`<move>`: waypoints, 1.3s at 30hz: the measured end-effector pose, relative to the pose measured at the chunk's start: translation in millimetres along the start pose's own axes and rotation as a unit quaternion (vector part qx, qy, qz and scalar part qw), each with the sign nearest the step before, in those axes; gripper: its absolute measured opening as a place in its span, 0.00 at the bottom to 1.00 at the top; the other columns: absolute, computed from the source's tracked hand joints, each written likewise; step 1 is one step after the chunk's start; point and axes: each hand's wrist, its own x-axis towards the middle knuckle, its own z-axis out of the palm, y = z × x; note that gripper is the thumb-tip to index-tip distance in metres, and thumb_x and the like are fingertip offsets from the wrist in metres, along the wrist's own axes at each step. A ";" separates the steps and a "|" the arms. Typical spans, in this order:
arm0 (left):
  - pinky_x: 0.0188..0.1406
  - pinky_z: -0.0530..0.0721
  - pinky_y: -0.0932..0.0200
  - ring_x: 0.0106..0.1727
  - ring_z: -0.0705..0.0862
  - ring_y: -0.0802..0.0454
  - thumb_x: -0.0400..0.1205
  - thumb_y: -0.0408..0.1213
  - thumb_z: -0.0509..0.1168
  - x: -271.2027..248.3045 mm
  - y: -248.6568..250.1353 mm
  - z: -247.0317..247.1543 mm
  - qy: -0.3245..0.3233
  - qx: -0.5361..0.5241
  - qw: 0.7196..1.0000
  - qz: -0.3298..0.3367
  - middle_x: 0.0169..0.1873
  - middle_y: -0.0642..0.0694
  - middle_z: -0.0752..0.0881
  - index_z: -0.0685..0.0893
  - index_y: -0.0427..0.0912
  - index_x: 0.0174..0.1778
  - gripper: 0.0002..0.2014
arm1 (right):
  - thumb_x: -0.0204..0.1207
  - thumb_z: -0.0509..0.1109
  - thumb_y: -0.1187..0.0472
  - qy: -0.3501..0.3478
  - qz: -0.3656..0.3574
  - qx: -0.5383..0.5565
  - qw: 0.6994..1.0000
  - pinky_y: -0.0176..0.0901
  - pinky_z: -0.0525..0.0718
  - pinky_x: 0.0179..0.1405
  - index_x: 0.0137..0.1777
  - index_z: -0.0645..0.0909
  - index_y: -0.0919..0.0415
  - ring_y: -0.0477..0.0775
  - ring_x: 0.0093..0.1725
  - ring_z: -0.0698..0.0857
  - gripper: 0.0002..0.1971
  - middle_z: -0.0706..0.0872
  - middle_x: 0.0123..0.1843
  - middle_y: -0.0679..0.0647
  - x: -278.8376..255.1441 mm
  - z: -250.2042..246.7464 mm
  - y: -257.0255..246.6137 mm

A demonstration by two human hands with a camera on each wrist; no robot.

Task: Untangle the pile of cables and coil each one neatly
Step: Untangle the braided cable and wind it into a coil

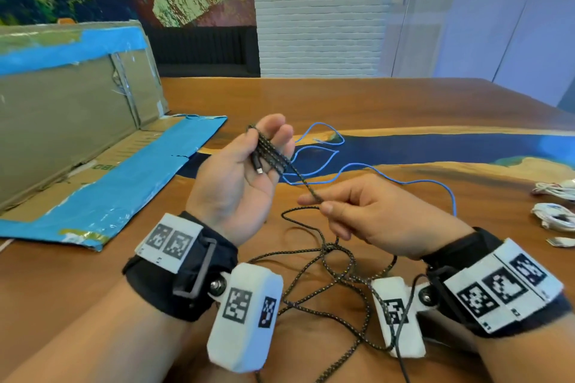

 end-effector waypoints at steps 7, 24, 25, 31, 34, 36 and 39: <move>0.46 0.89 0.62 0.42 0.90 0.50 0.92 0.28 0.53 -7.6 -18.6 10.1 -0.027 0.325 0.945 -0.024 0.41 0.43 0.91 0.77 0.38 0.73 0.15 | 0.85 0.71 0.58 0.011 -0.043 0.015 0.999 0.27 0.76 0.37 0.40 0.93 0.60 0.37 0.31 0.82 0.14 0.82 0.22 0.48 -2.7 9.5 -10.5; 0.25 0.72 0.61 0.20 0.51 0.55 0.86 0.47 0.56 -7.9 12.3 -0.2 -0.119 0.201 0.961 -0.150 0.20 0.55 0.54 0.84 0.42 0.35 0.19 | 0.87 0.61 0.70 0.264 0.018 0.419 0.868 0.31 0.56 0.16 0.58 0.88 0.61 0.42 0.18 0.61 0.13 0.90 0.41 0.54 0.0 -24.4 7.3; 0.25 0.73 0.62 0.20 0.51 0.55 0.87 0.48 0.55 -6.9 14.8 -0.4 -0.121 0.123 0.974 -0.150 0.21 0.55 0.53 0.84 0.42 0.37 0.20 | 0.87 0.62 0.70 0.257 0.026 0.381 0.888 0.31 0.54 0.17 0.58 0.88 0.62 0.42 0.18 0.59 0.12 0.90 0.40 0.53 1.1 -21.5 9.5; 0.51 0.85 0.61 0.27 0.75 0.58 0.93 0.39 0.48 1.7 15.0 -1.7 -0.044 -0.054 0.997 -0.024 0.28 0.54 0.70 0.79 0.32 0.70 0.20 | 0.87 0.66 0.68 0.082 0.057 0.155 0.983 0.36 0.60 0.20 0.51 0.91 0.64 0.48 0.19 0.62 0.10 0.92 0.39 0.53 3.2 6.0 3.4; 0.60 0.85 0.55 0.42 0.89 0.52 0.94 0.36 0.47 4.6 7.8 -2.7 0.011 0.029 0.999 0.037 0.32 0.50 0.78 0.73 0.29 0.76 0.20 | 0.86 0.68 0.67 -0.012 0.024 0.051 0.998 0.32 0.73 0.35 0.35 0.90 0.60 0.39 0.31 0.85 0.17 0.93 0.42 0.45 -1.9 9.7 -7.1; 0.63 0.85 0.52 0.51 0.92 0.45 0.94 0.34 0.48 2.1 1.6 -0.6 0.017 0.132 0.989 0.059 0.34 0.47 0.82 0.77 0.29 0.70 0.17 | 0.86 0.68 0.67 -0.049 0.001 0.040 0.998 0.30 0.78 0.49 0.35 0.91 0.51 0.37 0.50 0.90 0.20 0.88 0.32 0.43 -2.6 13.0 -10.7; 0.55 0.87 0.56 0.48 0.93 0.46 0.93 0.31 0.51 -9.3 -7.9 9.1 -0.012 0.318 0.947 0.044 0.36 0.44 0.84 0.83 0.34 0.58 0.14 | 0.87 0.67 0.68 -0.050 -0.027 0.112 0.992 0.32 0.74 0.37 0.60 0.92 0.55 0.42 0.33 0.76 0.13 0.73 0.25 0.41 -1.3 17.2 -10.5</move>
